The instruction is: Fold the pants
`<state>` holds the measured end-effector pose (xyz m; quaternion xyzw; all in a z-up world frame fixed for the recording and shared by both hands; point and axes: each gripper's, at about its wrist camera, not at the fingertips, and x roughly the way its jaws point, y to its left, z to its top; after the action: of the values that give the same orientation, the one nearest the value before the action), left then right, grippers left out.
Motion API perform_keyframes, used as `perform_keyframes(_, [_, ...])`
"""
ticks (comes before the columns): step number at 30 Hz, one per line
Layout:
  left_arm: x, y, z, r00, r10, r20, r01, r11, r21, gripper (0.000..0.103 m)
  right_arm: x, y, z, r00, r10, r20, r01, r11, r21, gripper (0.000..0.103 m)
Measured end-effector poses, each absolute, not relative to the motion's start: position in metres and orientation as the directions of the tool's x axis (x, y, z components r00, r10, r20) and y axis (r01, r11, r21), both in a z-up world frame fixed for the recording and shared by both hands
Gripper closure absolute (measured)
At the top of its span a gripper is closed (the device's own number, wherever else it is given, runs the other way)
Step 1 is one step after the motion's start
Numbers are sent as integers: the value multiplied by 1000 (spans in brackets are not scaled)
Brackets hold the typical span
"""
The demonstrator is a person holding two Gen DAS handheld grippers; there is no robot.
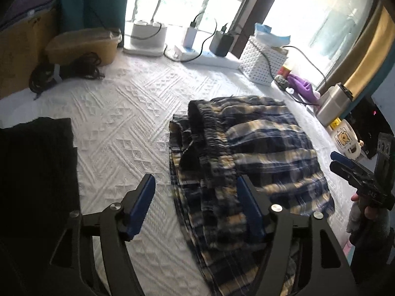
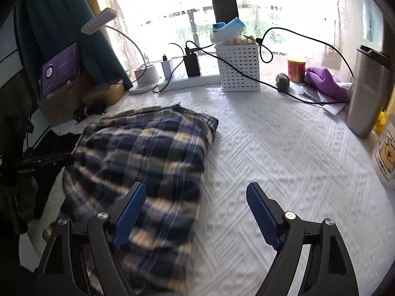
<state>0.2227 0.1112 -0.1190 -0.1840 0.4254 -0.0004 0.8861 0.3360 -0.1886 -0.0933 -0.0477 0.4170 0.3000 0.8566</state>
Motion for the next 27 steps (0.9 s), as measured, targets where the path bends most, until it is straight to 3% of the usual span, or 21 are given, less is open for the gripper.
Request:
perform_keyframes(6, [241, 110, -133, 608, -212, -765, -150, 916, -373, 29, 359, -181, -106, 445, 473, -760, -552, 814, 183, 18])
perform_keyframes(9, [247, 103, -134, 604, -222, -766, -127, 921, -367, 14, 367, -181, -113, 433, 471, -768, -547, 815, 191, 18])
perform_keyframes(11, [253, 94, -135, 589, -213, -780, -111, 934, -338, 12, 372, -180, -119, 424, 471, -774, -546, 814, 197, 18])
perform_keyframes(23, [273, 56, -137, 596, -197, -778, -9, 968, -252, 12, 395, -161, -135, 352, 530, -771, -572, 774, 271, 18])
perform_keyframes(27, [275, 56, -137, 610, -198, -767, -9, 967, -256, 20, 397, -152, -136, 320, 566, -760, -600, 741, 299, 18])
